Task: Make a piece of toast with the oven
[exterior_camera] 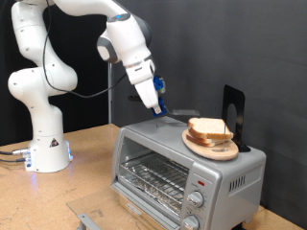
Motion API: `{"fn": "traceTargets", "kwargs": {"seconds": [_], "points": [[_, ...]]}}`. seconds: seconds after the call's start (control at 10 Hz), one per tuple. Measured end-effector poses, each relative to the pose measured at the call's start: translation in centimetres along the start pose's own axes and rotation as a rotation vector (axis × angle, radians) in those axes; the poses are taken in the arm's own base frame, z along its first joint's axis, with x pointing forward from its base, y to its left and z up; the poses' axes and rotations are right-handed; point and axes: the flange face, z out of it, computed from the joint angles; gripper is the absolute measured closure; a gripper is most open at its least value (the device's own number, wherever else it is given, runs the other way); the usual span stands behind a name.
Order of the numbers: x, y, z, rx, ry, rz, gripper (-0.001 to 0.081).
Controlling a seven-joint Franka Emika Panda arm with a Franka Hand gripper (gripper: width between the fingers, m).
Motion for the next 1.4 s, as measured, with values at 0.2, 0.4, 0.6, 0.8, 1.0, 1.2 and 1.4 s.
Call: {"fn": "traceTargets", "kwargs": {"seconds": [0.2, 0.4, 0.6, 0.8, 1.0, 1.2, 1.4], "points": [[0.1, 0.3, 0.4, 0.000, 0.007, 0.035, 0.0408], [0.7, 1.1, -0.5, 0.052, 0.081, 0.141, 0.0406], [0.9, 2.8, -2.1, 0.080, 0.117, 0.208, 0.0406], [0.3, 5.4, -3.7, 0.072, 0.137, 0.250, 0.0407], [-0.5, 8.4, -5.5, 0.054, 0.168, 0.299, 0.0407], [-1.2, 10.9, -6.9, 0.048, 0.199, 0.340, 0.0407], [-2.0, 12.8, -7.9, 0.038, 0.222, 0.353, 0.0406]]}}
